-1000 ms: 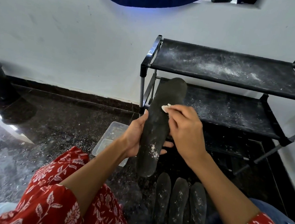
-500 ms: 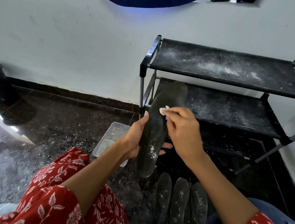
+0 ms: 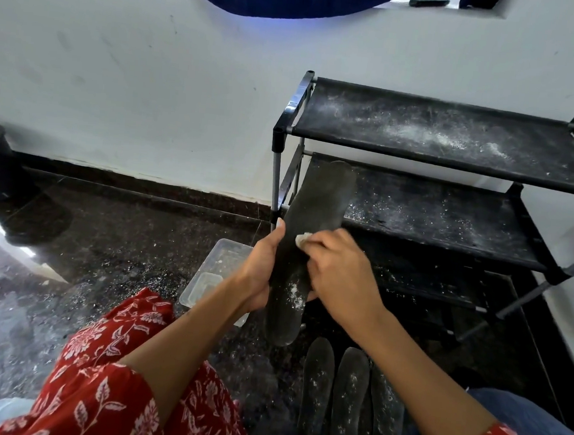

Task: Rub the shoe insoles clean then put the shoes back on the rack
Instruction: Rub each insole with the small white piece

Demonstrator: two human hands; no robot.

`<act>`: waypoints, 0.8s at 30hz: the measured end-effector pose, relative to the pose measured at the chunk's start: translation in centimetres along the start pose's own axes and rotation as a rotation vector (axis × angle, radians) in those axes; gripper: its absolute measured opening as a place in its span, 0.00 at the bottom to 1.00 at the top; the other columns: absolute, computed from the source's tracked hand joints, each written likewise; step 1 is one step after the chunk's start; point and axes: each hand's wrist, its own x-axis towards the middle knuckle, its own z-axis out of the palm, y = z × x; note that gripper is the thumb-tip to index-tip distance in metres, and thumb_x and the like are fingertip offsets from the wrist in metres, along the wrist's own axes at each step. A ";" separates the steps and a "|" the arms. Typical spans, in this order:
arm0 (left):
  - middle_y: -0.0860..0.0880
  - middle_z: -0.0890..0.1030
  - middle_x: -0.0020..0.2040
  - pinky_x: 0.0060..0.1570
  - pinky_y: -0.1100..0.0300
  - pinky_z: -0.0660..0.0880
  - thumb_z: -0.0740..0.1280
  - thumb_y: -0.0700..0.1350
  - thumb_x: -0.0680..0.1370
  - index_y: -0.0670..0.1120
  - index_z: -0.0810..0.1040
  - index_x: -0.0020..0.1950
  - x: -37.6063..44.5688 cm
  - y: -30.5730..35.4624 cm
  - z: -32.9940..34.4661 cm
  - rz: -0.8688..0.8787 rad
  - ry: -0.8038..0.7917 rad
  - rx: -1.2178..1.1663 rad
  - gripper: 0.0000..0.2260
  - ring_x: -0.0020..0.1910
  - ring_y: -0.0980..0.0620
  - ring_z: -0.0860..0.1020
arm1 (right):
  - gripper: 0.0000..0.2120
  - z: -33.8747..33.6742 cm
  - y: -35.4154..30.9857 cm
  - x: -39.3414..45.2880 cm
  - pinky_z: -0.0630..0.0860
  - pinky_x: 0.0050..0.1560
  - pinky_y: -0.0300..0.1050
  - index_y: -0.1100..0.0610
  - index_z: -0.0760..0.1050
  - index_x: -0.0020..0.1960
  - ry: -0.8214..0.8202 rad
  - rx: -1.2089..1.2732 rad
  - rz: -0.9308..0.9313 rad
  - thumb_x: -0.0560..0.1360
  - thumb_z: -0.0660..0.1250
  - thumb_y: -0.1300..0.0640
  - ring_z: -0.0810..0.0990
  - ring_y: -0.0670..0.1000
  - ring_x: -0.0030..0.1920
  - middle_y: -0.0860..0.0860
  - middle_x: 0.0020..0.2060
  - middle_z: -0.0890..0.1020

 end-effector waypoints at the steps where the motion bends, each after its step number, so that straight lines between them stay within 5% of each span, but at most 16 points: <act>1: 0.43 0.84 0.45 0.43 0.55 0.79 0.48 0.63 0.80 0.43 0.79 0.55 0.1 0.0 -0.1 0.026 0.023 -0.001 0.29 0.42 0.47 0.82 | 0.11 0.2 -0.5 -0.3 0.80 0.40 0.46 0.61 0.83 0.46 -0.062 0.003 -0.011 0.65 0.67 0.65 0.78 0.55 0.42 0.52 0.39 0.81; 5: 0.37 0.79 0.60 0.63 0.53 0.71 0.48 0.64 0.79 0.39 0.76 0.63 0.0 0.3 -0.5 0.066 0.052 -0.009 0.33 0.61 0.43 0.77 | 0.11 0.2 -1.9 -0.8 0.78 0.46 0.50 0.58 0.83 0.47 -0.328 0.152 0.006 0.67 0.66 0.62 0.79 0.54 0.45 0.53 0.41 0.81; 7: 0.38 0.80 0.57 0.56 0.55 0.76 0.48 0.63 0.79 0.39 0.77 0.61 -0.1 0.4 -0.4 0.078 0.069 -0.043 0.32 0.54 0.44 0.80 | 0.09 -0.1 -1.8 -0.7 0.78 0.45 0.49 0.58 0.83 0.44 -0.241 0.212 0.027 0.67 0.66 0.61 0.79 0.53 0.43 0.52 0.40 0.82; 9: 0.40 0.82 0.50 0.46 0.54 0.79 0.47 0.63 0.80 0.42 0.79 0.56 -0.2 0.5 -0.1 0.078 0.059 -0.042 0.30 0.45 0.46 0.82 | 0.08 -0.5 -1.2 -0.2 0.78 0.44 0.46 0.58 0.83 0.45 0.022 0.214 0.072 0.68 0.68 0.63 0.79 0.51 0.41 0.51 0.39 0.82; 11: 0.41 0.84 0.45 0.47 0.47 0.77 0.47 0.64 0.79 0.44 0.79 0.53 -0.5 0.5 0.2 0.050 0.028 -0.017 0.30 0.40 0.44 0.82 | 0.09 -0.8 -0.3 0.3 0.77 0.44 0.44 0.59 0.83 0.48 0.167 0.132 0.089 0.70 0.69 0.65 0.79 0.52 0.42 0.51 0.41 0.82; 17: 0.43 0.83 0.38 0.42 0.50 0.76 0.48 0.63 0.80 0.44 0.81 0.47 -0.6 0.2 0.4 0.030 0.038 -0.008 0.29 0.34 0.47 0.82 | 0.09 0.3 -0.1 -0.3 0.79 0.34 0.43 0.59 0.82 0.45 -0.048 -0.007 0.064 0.65 0.72 0.64 0.78 0.54 0.40 0.52 0.39 0.80; 21: 0.44 0.85 0.47 0.47 0.58 0.78 0.49 0.61 0.81 0.43 0.80 0.53 -0.3 0.3 -0.2 0.108 0.107 -0.010 0.28 0.43 0.50 0.83 | 0.08 0.3 -1.4 -0.9 0.79 0.42 0.49 0.59 0.83 0.46 -0.212 0.162 0.075 0.68 0.69 0.63 0.80 0.55 0.41 0.53 0.39 0.81; 24: 0.43 0.83 0.47 0.42 0.57 0.79 0.47 0.62 0.80 0.42 0.79 0.54 -0.6 0.6 0.2 0.091 0.068 -0.040 0.29 0.42 0.48 0.82 | 0.07 0.1 -1.0 -0.7 0.79 0.44 0.46 0.60 0.83 0.47 -0.037 0.231 0.101 0.70 0.69 0.64 0.80 0.51 0.42 0.52 0.40 0.81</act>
